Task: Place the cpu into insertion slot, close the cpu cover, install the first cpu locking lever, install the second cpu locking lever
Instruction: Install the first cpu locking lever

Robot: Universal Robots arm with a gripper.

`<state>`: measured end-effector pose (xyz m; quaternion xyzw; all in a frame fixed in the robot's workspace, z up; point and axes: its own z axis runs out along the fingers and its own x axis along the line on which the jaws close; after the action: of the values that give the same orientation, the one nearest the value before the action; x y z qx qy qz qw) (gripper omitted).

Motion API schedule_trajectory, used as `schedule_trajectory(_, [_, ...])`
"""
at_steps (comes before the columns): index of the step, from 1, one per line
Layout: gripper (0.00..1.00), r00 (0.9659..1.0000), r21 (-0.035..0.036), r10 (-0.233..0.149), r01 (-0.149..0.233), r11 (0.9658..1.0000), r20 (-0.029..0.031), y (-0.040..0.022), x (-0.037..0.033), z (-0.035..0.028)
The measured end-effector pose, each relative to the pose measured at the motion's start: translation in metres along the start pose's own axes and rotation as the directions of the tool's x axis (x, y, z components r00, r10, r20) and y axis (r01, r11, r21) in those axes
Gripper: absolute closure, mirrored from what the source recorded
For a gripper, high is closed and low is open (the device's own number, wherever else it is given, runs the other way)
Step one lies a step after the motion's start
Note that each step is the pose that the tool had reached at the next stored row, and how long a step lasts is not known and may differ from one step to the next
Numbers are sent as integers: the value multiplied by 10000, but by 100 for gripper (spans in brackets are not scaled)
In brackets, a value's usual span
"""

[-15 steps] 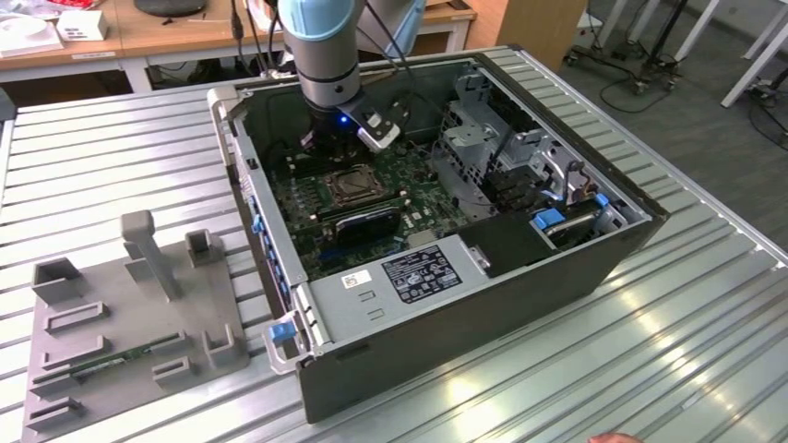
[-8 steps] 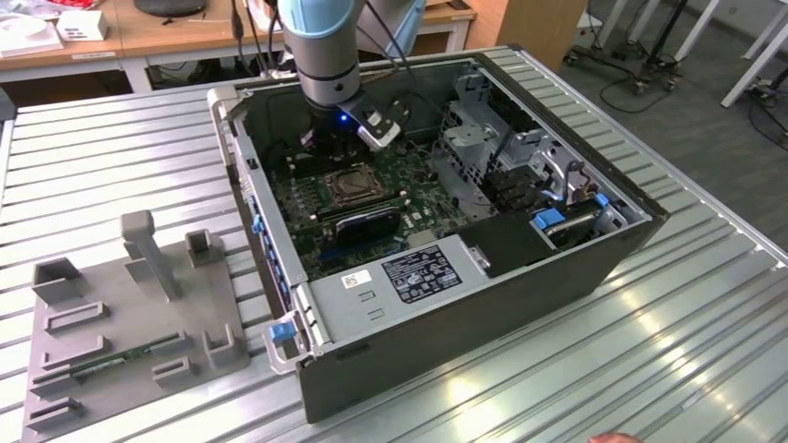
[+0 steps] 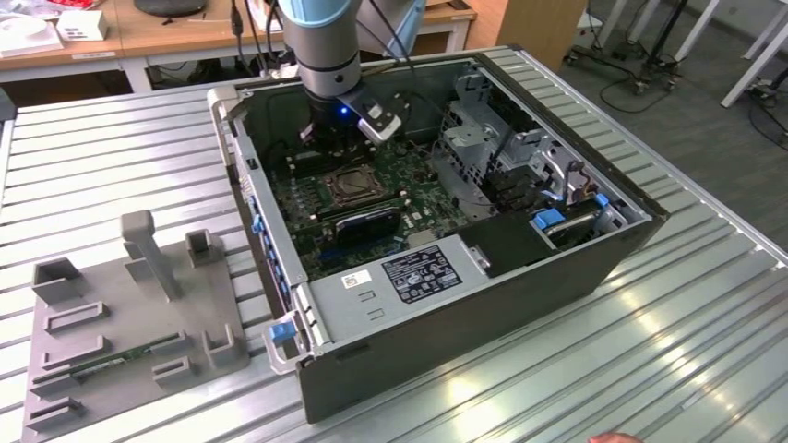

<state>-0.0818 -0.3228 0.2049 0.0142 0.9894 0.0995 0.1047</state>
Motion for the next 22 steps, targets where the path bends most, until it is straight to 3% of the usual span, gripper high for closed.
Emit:
schedule_trajectory(10, [89, 10000, -54, -11, 11, 10000, 25, 18, 1, 0])
schedule_trajectory(17, [89, 9989, -151, -455, 454, 9989, -66, 20, 1, 0])
schedule_trajectory(22, [89, 9986, -165, -519, 517, 9985, -78, 20, 1, 0])
